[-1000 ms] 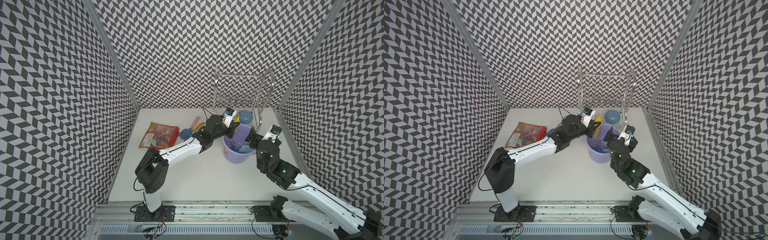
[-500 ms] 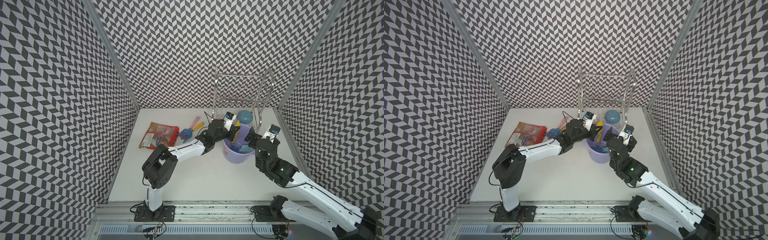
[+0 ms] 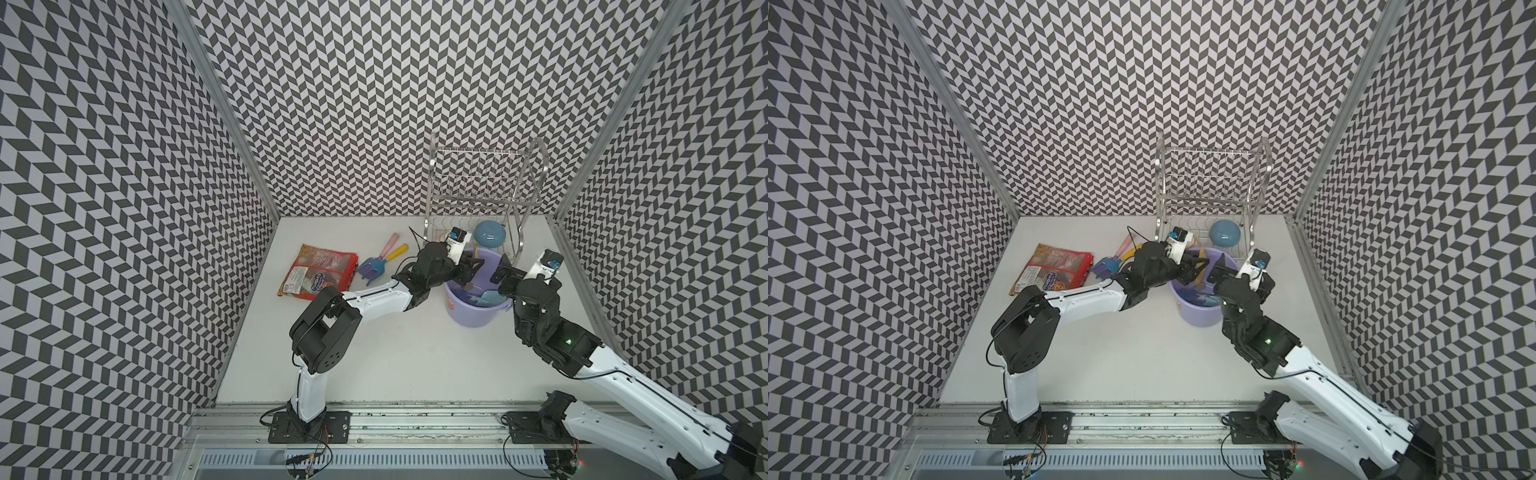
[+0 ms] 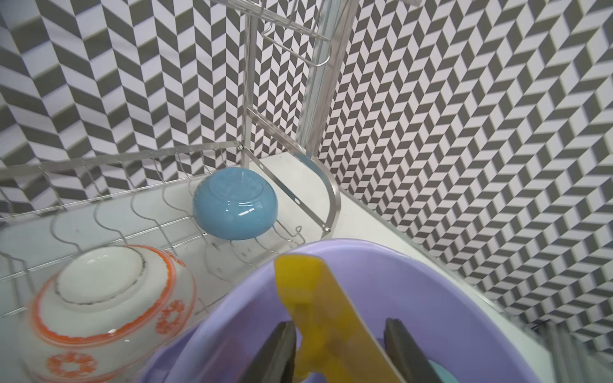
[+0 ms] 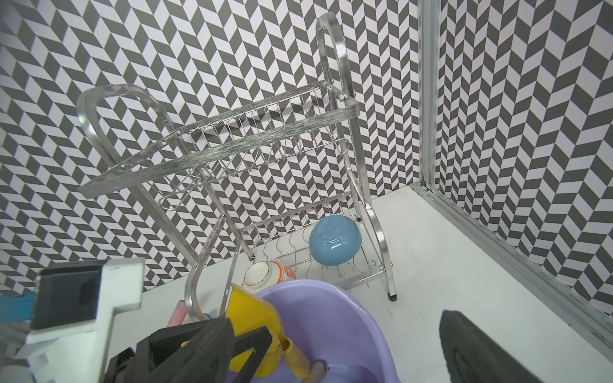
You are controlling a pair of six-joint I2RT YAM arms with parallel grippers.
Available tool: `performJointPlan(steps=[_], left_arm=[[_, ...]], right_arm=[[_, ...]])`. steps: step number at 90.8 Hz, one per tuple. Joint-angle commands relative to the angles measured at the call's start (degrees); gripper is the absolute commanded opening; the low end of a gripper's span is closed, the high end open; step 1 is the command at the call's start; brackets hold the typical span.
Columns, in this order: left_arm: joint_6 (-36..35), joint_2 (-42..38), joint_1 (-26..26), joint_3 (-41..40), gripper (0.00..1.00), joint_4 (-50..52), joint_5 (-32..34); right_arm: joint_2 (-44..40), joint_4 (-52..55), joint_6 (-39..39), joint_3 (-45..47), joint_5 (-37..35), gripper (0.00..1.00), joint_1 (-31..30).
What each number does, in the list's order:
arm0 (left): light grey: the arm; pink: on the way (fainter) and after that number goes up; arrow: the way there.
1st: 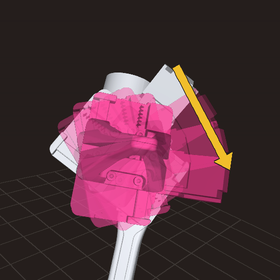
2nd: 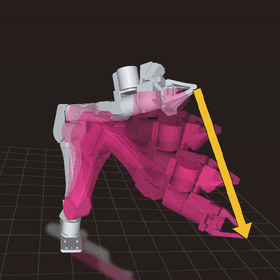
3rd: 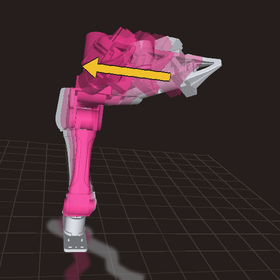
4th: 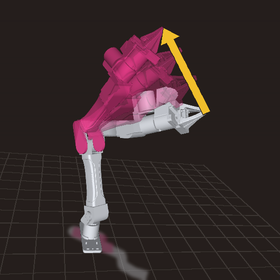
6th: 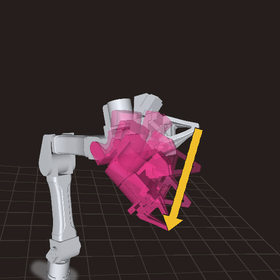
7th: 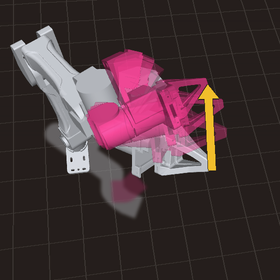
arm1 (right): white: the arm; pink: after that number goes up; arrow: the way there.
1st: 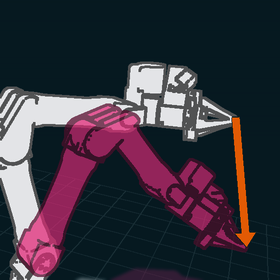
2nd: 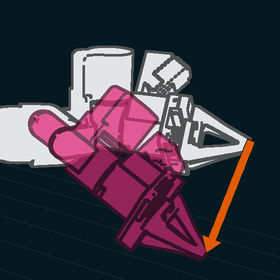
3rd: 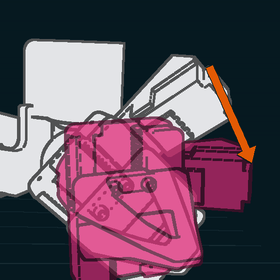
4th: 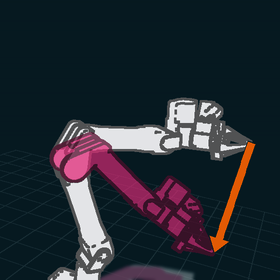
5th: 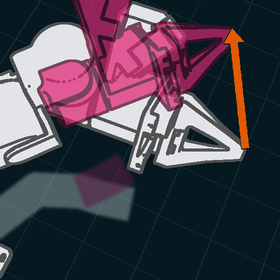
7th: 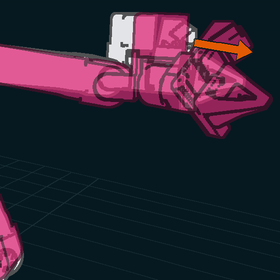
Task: Organize the gardening tools
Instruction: Place the gardening tool in the container, then move the gardening tool to the center of the board.
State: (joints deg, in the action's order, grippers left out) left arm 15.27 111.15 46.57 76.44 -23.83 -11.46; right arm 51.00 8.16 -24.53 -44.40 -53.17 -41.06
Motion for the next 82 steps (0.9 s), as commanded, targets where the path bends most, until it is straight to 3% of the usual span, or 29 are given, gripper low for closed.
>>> performJointPlan(steps=[1,17,25,48,82], left_arm=[[-0.3,-3.7,-0.3,-1.4,0.58,-0.8,1.1],[-1.1,-8.9,-0.4,-2.6,0.90,-0.6,3.3],[-1.5,-12.4,-0.5,-3.4,0.99,-0.1,5.3],[-1.2,-22.9,-2.5,-9.2,1.00,-0.6,12.6],[1.7,-31.7,-10.3,-16.4,1.00,0.9,16.9]], right_arm=[[-0.6,-2.3,1.4,0.2,1.2,1.00,0.2],[-0.1,-3.2,3.7,-0.6,3.1,1.00,0.2],[0.3,-3.6,4.2,-1.1,3.9,1.00,0.2],[1.9,-3.6,4.4,-2.3,4.2,1.00,0.2],[2.4,-4.1,4.7,-2.5,5.7,1.00,0.2]])
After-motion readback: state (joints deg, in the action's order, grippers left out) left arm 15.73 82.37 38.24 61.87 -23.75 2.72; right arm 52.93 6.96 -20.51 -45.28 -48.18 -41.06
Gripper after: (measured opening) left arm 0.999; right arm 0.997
